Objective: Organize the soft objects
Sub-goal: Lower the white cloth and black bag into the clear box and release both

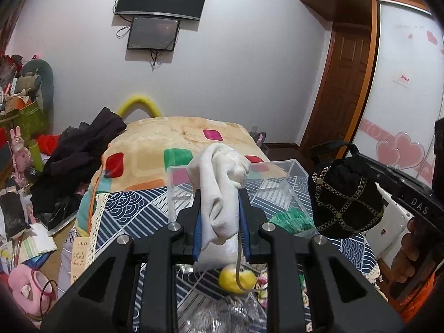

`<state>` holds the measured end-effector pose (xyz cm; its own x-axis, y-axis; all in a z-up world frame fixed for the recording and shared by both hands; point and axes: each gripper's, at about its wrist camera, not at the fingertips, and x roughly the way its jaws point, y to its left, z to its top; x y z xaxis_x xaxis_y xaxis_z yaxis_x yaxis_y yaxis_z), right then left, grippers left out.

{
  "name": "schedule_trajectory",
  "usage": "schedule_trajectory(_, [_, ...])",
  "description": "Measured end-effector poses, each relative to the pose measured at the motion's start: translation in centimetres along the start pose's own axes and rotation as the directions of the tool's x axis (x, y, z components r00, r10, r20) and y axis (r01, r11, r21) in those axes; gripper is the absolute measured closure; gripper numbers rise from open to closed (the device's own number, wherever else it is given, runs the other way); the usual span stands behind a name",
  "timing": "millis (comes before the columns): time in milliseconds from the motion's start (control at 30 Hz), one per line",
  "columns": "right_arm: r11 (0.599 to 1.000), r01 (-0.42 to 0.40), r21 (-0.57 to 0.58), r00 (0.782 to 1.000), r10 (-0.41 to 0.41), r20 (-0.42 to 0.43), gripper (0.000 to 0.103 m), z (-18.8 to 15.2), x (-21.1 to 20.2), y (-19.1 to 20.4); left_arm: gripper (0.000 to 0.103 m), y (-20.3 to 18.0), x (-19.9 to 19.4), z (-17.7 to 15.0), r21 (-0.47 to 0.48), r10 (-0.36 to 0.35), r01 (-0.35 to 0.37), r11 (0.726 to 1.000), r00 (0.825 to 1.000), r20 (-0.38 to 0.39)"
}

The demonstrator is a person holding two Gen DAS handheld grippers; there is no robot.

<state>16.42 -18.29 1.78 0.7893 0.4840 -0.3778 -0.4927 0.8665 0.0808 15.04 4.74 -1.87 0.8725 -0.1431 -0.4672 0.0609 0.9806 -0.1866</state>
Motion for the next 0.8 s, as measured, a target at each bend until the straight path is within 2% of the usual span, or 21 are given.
schedule_trajectory(167, [1.0,0.008,-0.007,1.0,-0.008,0.003,0.09,0.7,1.4,0.0,0.081,-0.3,2.4,0.3,0.008,0.012,-0.012,1.0,1.0,-0.024])
schedule_trajectory(367, [0.999,0.018,-0.029,1.0,-0.019,-0.02,0.09,1.3,3.6,0.2,0.081,-0.1,5.8,-0.3,0.006,0.025,-0.025,1.0,0.995,-0.095])
schedule_trajectory(600, [0.997,0.041,-0.068,0.99,-0.049,-0.129,0.09,-0.5,6.7,0.1,0.081,0.4,8.7,-1.8,0.009,0.029,-0.028,1.0,0.985,-0.171])
schedule_trajectory(800, [0.992,0.071,-0.109,0.967,-0.095,-0.238,0.09,-2.4,9.0,-0.2,0.081,0.7,10.0,-2.7,0.006,0.035,-0.034,0.999,0.977,-0.209])
